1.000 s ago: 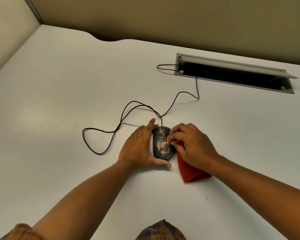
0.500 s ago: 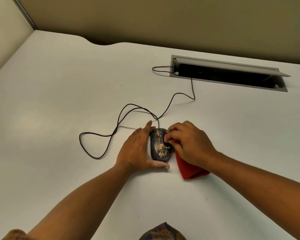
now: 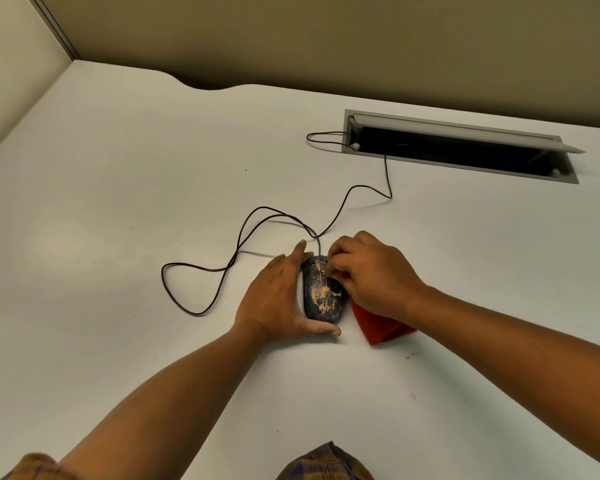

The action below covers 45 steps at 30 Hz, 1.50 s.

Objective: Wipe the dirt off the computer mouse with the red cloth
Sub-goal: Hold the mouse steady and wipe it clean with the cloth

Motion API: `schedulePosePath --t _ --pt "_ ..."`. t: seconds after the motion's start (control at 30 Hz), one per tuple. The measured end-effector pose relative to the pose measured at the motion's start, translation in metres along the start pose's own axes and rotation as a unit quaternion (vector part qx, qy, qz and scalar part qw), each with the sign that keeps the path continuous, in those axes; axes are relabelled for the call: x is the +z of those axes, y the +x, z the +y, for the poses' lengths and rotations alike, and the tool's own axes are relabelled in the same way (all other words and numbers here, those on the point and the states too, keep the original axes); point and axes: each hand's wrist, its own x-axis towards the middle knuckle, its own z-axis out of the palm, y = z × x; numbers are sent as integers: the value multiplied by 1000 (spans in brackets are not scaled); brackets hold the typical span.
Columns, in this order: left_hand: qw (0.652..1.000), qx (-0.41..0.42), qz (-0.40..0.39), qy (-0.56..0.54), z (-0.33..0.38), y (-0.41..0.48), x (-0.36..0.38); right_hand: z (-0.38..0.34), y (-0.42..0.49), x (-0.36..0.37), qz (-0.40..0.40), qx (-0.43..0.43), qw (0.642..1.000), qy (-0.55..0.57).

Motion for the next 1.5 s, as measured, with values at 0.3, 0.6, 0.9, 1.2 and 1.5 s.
schedulePosePath --t 0.3,0.6,0.9,1.2,1.5 --pt "1000 -2 -2 2 -1 0 0 22 9 -12 -22 61 998 26" --pt "1000 2 1 2 -1 1 1 9 -2 15 -3 133 988 82" --pt "1000 2 0 10 -1 0 2 9 -14 4 4 136 985 110" --pt "1000 13 11 14 -3 1 4 -1 -16 20 34 169 978 121" --pt "1000 3 2 10 -4 0 4 -13 -39 15 96 134 976 143"
